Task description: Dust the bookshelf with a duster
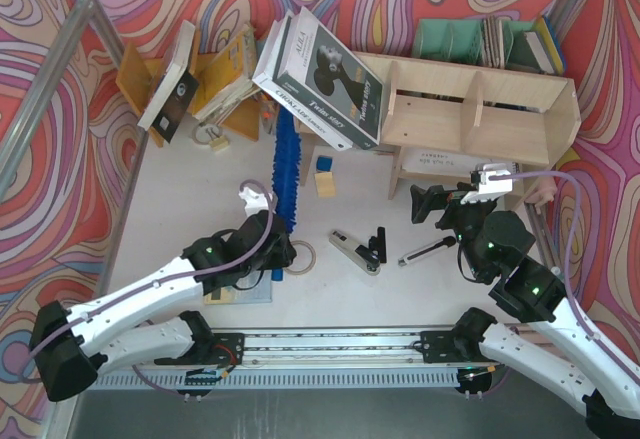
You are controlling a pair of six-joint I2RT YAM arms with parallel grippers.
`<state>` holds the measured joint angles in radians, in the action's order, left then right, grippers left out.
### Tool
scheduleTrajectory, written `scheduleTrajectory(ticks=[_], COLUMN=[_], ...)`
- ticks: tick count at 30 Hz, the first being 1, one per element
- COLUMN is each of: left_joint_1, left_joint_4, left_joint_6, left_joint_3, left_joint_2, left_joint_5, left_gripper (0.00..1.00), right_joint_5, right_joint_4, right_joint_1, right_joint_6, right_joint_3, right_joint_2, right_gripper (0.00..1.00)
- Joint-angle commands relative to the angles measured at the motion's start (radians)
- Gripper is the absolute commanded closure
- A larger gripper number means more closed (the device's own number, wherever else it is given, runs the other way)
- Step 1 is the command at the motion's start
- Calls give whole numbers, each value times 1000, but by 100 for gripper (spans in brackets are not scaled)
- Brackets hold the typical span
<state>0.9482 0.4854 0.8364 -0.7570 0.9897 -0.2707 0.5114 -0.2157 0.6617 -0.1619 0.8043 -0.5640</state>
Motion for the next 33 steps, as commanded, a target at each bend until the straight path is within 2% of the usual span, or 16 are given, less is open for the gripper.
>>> scheduleTrajectory(ticks=[1,10,14,18,22,28,33], left_joint_1=[1,1,0,-1,-3,-3,-2], left_joint_4=[-34,-89,-126,-98,-57,-11,-61], left_joint_6=[-11,-2,10,8,5,24,39], left_joint_3=[54,115,121,94,69,63,103], left_joint_2=[39,216,263,270,201,3,-123], left_joint_5=[14,104,111,74,30,-63,-88], left_gripper=[100,100,100,100,100,100,100], right_joint_5=[4,1,3,5,3,-1,-2], right_joint_4=[13,17,14,15,15,14,15], right_joint_1=[4,4,4,4,4,5,4], right_joint_6=[-2,-1,-1,-1,-2,-5,-6], right_joint_3=[2,3,3,1,0,-1,-2], right_joint_2=[-2,-12,-10,-6,-5,-4,-4], right_gripper=[1,1,1,1,1,1,1])
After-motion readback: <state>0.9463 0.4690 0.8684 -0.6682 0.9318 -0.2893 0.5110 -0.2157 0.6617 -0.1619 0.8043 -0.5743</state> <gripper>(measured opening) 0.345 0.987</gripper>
